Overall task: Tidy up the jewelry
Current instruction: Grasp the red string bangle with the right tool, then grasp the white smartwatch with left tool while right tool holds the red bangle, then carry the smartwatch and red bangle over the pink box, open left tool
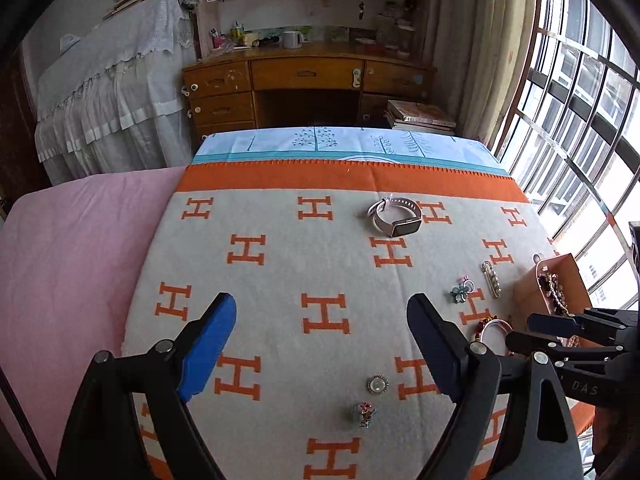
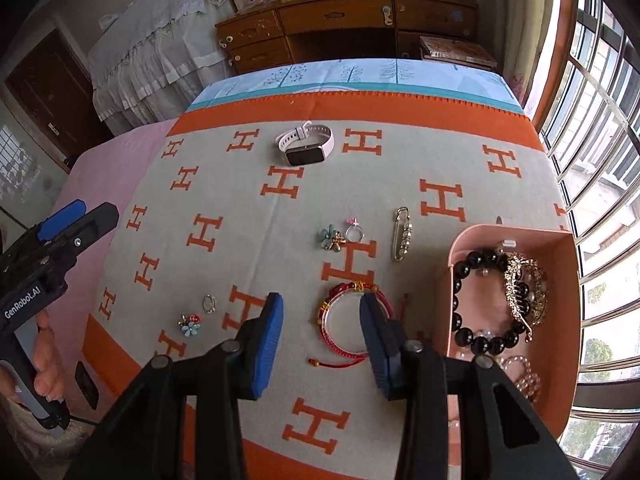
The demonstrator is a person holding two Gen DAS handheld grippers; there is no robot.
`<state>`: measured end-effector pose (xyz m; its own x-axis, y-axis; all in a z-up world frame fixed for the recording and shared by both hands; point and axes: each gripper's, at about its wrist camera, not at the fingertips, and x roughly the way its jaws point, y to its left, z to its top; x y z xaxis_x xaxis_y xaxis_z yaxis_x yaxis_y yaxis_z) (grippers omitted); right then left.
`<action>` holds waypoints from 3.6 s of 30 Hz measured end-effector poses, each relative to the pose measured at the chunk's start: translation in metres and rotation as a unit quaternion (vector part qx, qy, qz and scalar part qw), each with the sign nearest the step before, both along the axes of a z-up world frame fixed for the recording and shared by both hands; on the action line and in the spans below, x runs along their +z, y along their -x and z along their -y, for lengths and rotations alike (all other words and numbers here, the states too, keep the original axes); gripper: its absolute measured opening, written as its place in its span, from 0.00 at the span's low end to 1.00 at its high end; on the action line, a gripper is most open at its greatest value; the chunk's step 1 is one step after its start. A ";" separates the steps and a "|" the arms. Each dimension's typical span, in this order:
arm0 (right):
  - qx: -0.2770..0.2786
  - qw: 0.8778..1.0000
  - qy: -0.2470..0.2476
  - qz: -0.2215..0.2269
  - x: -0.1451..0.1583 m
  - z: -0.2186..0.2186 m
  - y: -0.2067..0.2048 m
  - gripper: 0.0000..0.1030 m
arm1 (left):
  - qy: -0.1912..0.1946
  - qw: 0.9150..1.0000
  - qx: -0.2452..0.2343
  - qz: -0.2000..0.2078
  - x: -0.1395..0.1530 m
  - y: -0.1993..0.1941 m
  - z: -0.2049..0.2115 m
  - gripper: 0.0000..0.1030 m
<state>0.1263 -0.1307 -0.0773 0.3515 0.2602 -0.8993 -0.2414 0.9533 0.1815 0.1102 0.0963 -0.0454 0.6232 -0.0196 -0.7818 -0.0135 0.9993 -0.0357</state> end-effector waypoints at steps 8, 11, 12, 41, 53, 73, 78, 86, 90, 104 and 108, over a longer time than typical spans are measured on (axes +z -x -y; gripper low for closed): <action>0.061 0.995 0.048 -0.064 -0.055 -0.021 -0.002 0.39 | 0.015 0.999 0.012 -0.040 -0.043 -0.004 -0.004 0.83; 0.085 0.992 0.070 -0.059 -0.061 -0.026 0.001 0.39 | 0.025 0.998 0.017 -0.048 -0.054 -0.003 -0.006 0.83; 0.094 0.991 0.078 -0.058 -0.062 -0.029 0.002 0.39 | 0.029 0.998 0.018 -0.049 -0.056 -0.002 -0.006 0.83; 0.089 0.996 0.018 0.015 -0.013 -0.044 -0.002 0.08 | 0.033 0.998 0.016 -0.050 -0.062 -0.003 -0.014 0.83; 0.043 0.994 -0.058 0.082 0.037 -0.013 -0.025 0.08 | -0.002 1.000 0.007 -0.013 -0.023 -0.042 0.004 0.83; 0.014 0.992 -0.097 0.082 0.027 0.016 -0.078 0.08 | -0.029 0.988 -0.094 -0.117 -0.056 -0.194 0.022 0.83; 0.006 0.992 -0.105 0.067 0.013 0.021 -0.089 0.08 | -0.019 0.981 -0.119 -0.150 -0.082 -0.230 0.039 0.83; -0.001 0.993 -0.111 0.044 -0.003 0.025 -0.102 0.08 | -0.060 0.969 -0.159 -0.179 -0.106 -0.254 0.071 0.40; -0.009 0.992 -0.119 0.036 -0.009 0.030 -0.105 0.08 | -0.068 0.969 -0.151 -0.185 -0.106 -0.250 0.077 0.07; -0.019 0.984 -0.138 0.109 0.048 0.046 -0.048 0.08 | 0.038 0.991 -0.121 -0.037 0.017 -0.118 0.093 0.07; -0.023 0.980 -0.136 0.142 0.071 0.051 -0.014 0.08 | 0.045 0.989 -0.139 -0.011 0.039 -0.073 0.107 0.07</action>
